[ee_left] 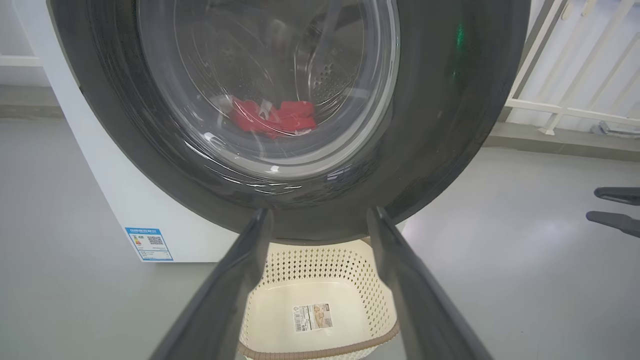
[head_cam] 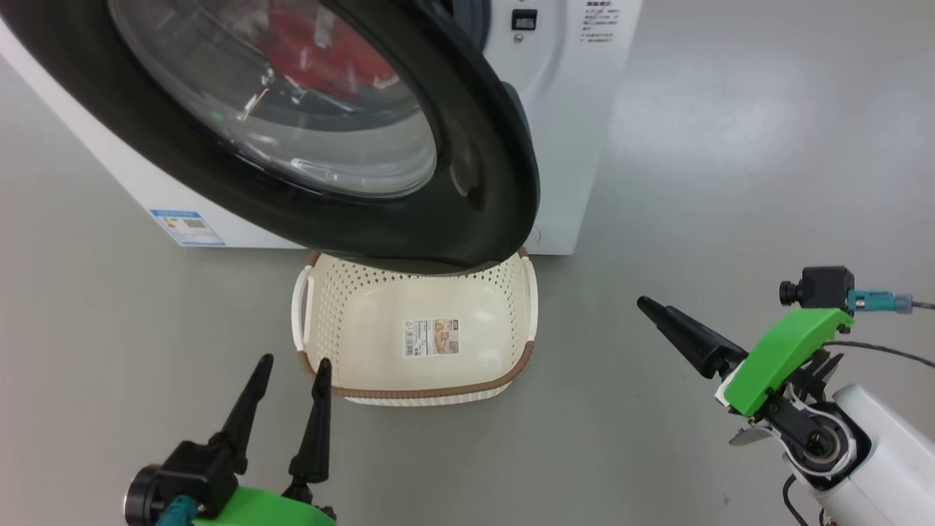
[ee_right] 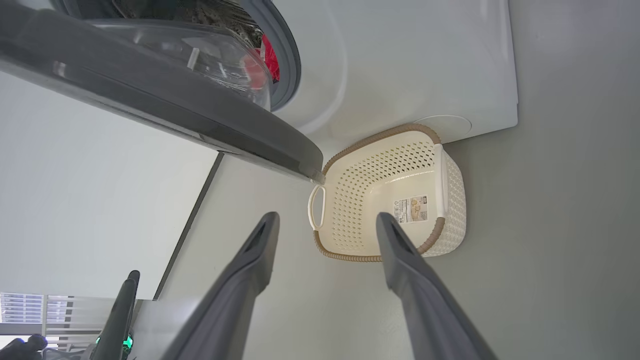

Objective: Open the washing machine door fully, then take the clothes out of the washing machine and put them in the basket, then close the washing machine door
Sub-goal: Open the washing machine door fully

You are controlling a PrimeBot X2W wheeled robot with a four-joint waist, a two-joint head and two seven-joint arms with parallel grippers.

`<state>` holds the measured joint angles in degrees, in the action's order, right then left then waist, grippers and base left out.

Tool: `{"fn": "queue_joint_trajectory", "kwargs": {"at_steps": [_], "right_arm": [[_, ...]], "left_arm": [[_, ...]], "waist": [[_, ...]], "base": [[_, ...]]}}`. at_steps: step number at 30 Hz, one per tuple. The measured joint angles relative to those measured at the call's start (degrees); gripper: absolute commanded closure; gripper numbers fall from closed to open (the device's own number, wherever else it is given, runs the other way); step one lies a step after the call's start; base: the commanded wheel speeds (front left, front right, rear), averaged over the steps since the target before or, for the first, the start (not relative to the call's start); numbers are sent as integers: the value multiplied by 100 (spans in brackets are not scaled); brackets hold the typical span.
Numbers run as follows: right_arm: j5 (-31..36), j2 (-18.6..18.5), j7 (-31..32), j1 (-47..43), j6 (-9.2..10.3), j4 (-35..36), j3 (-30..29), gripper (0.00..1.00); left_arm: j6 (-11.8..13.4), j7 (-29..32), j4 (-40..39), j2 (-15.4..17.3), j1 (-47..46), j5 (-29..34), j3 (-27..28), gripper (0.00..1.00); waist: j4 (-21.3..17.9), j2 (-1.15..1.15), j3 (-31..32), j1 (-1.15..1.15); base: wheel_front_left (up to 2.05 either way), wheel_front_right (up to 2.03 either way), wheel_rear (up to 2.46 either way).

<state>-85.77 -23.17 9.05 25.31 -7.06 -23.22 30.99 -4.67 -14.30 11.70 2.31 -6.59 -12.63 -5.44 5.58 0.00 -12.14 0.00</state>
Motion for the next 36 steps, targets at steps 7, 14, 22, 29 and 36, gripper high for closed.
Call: {"fn": "queue_joint_trajectory", "kwargs": {"at_steps": [7, 14, 22, 29, 36], "right_arm": [[349, -62, -669, -153, 0, 14, 202, 0], [808, -211, -1356, -297, 0, -93, 661, 0], [1188, -367, -2060, -300, 0, -224, 1155, 0], [1510, -368, -2318, -311, 0, -335, 1177, 0], [2732, -53, -2327, -773, 0, -77, -121, 0]], "left_arm": [[-47, 0, 15, 0, 90, 56, 78, 0], [-48, 0, 16, 1, 199, 57, 175, 0], [-48, 0, 16, 2, 218, 99, 221, 0], [-48, 0, 16, 2, 220, 99, 266, 0], [-47, 0, 5, 2, 224, 100, 342, 0]], "waist": [[-175, 0, 156, 0], [-304, 0, 253, 0], [-389, 0, 280, 0], [-433, 0, 279, 0], [-495, 0, 261, 0]], "base": [[0, 0, 0], [0, 0, 0], [0, 0, 0], [0, 0, 0], [0, 0, 0]]}}
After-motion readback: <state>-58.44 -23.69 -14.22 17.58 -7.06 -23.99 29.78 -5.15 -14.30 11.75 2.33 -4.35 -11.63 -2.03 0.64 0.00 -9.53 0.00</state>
